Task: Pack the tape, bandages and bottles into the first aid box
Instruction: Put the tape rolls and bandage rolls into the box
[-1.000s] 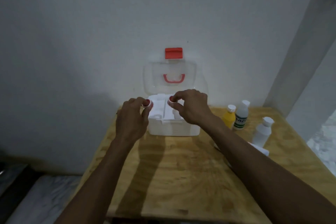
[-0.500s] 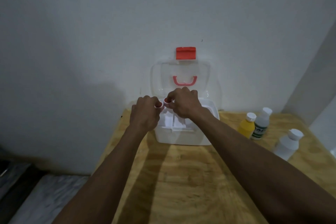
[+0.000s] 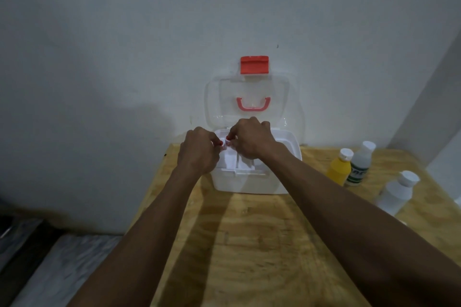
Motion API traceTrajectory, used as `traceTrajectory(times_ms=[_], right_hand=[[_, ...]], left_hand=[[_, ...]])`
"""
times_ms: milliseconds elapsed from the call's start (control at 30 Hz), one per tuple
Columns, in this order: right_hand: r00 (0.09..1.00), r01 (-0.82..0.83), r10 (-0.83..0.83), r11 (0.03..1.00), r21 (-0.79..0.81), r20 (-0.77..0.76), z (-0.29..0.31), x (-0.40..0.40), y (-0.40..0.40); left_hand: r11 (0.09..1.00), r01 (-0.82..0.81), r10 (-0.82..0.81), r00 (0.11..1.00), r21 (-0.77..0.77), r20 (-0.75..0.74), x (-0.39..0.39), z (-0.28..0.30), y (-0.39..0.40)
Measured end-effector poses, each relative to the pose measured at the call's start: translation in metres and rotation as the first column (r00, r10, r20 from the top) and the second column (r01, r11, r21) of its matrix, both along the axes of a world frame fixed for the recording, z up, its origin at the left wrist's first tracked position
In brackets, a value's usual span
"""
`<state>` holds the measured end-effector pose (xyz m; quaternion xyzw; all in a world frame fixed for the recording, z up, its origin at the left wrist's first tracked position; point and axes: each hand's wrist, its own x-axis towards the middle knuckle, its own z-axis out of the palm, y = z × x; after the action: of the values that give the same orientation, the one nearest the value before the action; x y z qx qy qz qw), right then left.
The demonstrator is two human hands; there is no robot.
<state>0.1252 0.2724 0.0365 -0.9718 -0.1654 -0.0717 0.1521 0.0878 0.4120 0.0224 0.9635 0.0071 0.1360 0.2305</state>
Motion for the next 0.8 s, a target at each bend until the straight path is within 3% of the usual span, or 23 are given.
traceTrajectory(times_ms=[267, 433, 600, 800], right_hand=[[1.000, 0.006, -0.006, 0.999, 0.035, -0.001, 0.005, -0.009, -0.008], [1.000, -0.005, 0.007, 0.986, 0.167, -0.009, 0.016, -0.034, -0.026], [0.998, -0.001, 0.017, 0.960, 0.281, -0.055, 0.032, -0.082, -0.077], [0.987, 0.159, -0.141, 0.926, 0.342, -0.077, 0.032, -0.141, -0.162]], left_hand=[[0.999, -0.027, 0.027, 1.000, -0.018, 0.006, -0.012, 0.003, -0.005], [0.998, -0.034, 0.038, 0.995, -0.047, 0.087, -0.035, 0.009, -0.012], [0.988, 0.110, -0.082, 0.969, -0.111, 0.233, -0.077, 0.013, -0.037], [0.954, 0.242, -0.195, 0.949, -0.178, 0.246, -0.121, 0.004, -0.098]])
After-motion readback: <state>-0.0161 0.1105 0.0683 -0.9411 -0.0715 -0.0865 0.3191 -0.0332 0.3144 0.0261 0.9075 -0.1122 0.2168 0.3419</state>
